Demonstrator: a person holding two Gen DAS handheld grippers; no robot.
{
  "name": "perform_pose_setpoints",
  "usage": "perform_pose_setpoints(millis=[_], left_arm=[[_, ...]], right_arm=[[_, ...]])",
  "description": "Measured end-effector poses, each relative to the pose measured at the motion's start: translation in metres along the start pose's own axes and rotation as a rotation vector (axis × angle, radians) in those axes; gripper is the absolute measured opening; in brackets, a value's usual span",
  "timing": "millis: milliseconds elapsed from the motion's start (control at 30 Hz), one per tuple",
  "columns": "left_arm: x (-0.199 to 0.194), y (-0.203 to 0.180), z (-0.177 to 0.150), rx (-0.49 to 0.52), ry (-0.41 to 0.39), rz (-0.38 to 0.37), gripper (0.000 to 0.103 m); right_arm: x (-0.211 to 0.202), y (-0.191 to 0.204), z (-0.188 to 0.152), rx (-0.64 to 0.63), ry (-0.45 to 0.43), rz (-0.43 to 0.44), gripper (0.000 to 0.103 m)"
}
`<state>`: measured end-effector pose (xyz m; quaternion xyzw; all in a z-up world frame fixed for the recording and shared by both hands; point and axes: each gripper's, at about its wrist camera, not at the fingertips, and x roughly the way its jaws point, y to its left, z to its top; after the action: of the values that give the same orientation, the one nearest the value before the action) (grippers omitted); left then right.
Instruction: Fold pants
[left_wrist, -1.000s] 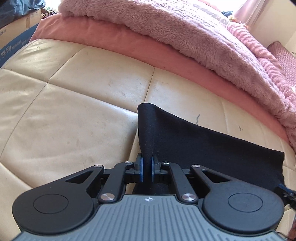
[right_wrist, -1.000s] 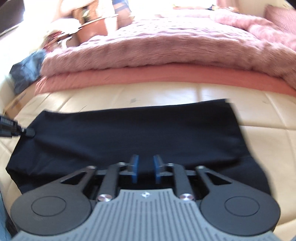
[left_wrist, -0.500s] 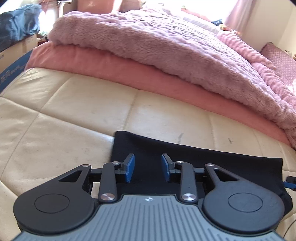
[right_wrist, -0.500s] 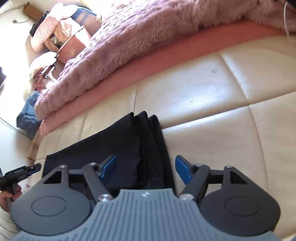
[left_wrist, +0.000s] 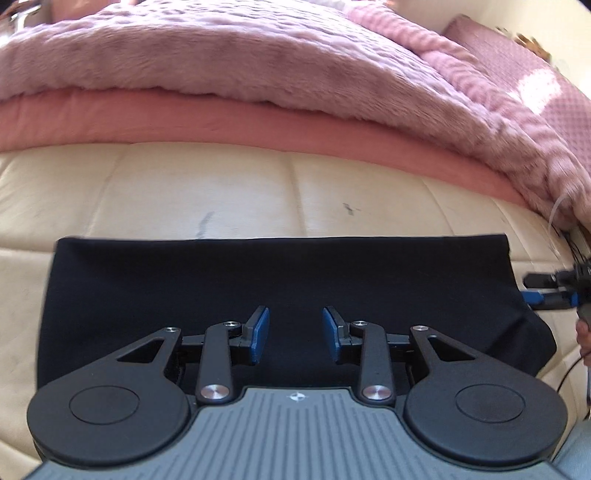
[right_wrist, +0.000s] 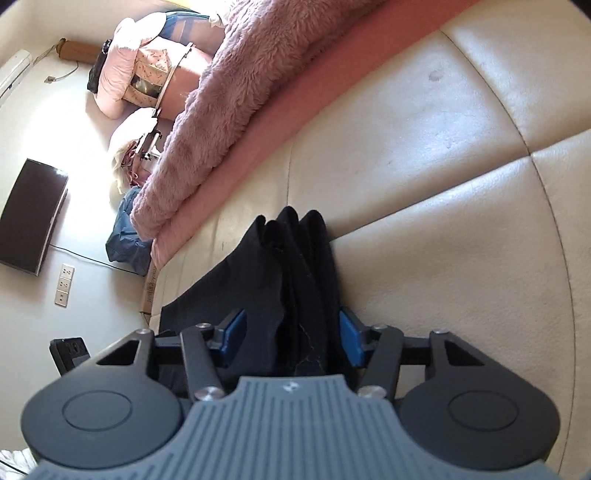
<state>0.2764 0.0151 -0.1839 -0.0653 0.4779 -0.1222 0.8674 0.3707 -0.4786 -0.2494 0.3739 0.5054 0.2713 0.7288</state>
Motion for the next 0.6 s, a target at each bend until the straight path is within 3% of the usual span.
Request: perform_pose_setpoints(millis=[133,200,267,467,600], left_arm=[[0.016,-0.021,0.011,0.077,-0.006,0.012,0.036],[0.023,-0.027,0.016,0.114,-0.021,0.029,0.033],[0.031,-0.032,0.023,0.146,-0.025,0.032,0.026],[0.057,-0.052,0.033,0.306,-0.023,0.066,0.021],[0.066,-0.061,0.034,0.386,-0.042,0.084,0.021]], right_arm=[[0.015,0.006,0.001,-0.029,0.001,0.029,0.049],[0.019,0.007,0.000,-0.043,0.001,-0.016,0.015],[0.018,0.007,-0.002,-0.038,-0.009,-0.014,0.014],[0.003,0.042,-0.003,-0.074,-0.036,-0.025,0.013],[-0.001,0.070,0.001,-0.037,-0.027,-0.092,0.012]])
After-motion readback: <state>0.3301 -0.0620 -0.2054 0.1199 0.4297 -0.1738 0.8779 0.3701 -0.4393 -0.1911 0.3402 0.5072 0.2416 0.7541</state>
